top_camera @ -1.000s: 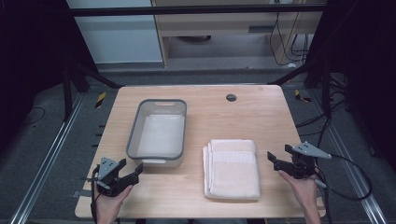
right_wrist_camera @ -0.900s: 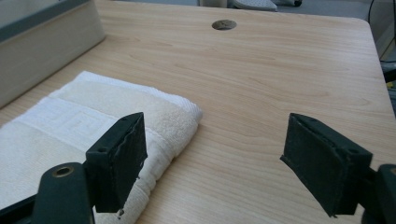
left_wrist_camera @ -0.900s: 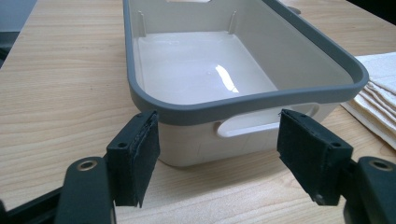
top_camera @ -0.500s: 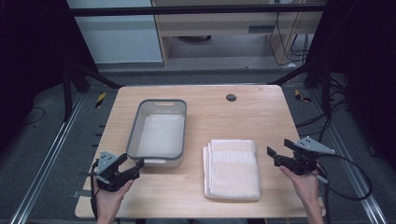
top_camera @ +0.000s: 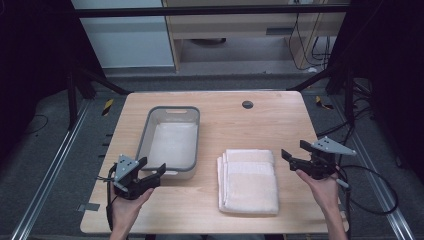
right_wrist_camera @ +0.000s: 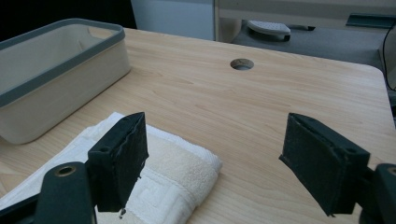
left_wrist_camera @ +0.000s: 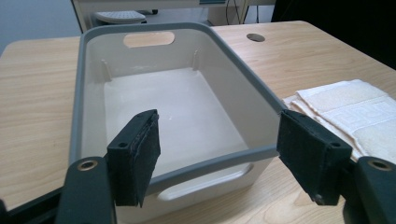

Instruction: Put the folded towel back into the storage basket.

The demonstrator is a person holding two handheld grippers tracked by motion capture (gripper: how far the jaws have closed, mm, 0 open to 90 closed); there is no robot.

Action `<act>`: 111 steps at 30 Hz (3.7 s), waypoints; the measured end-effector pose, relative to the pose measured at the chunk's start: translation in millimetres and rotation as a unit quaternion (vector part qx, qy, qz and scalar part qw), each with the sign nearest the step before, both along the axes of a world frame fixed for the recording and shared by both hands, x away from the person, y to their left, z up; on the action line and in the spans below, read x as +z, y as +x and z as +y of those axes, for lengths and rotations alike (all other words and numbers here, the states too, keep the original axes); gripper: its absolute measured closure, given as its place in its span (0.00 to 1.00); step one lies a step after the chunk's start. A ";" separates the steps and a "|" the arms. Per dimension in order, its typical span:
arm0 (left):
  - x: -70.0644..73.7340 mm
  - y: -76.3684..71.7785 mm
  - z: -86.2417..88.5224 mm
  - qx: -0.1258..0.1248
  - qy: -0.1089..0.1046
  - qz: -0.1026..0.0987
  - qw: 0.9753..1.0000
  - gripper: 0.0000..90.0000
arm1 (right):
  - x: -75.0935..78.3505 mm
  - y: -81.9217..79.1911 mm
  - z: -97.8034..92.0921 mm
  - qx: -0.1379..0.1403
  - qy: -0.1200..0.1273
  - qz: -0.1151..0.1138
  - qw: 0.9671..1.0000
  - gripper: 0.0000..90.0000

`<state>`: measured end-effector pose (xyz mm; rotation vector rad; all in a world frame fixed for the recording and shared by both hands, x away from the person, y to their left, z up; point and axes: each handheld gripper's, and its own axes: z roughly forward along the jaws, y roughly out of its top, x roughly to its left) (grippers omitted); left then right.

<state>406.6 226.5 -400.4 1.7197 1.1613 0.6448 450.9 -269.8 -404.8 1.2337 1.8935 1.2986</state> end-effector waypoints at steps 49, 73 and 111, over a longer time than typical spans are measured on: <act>-2.8 8.9 -107.2 -0.082 0.032 0.005 0.996 0.37 | 0.8 31.1 18.7 0.034 -0.001 0.027 0.999 0.33; -28.9 6.9 -138.4 -0.113 0.055 0.036 0.991 0.36 | -14.3 34.5 35.3 0.054 -0.027 0.041 0.997 0.32; -81.5 6.2 -172.3 -0.152 0.097 0.097 0.979 0.30 | -63.4 43.4 38.3 0.057 -0.047 0.111 0.991 0.33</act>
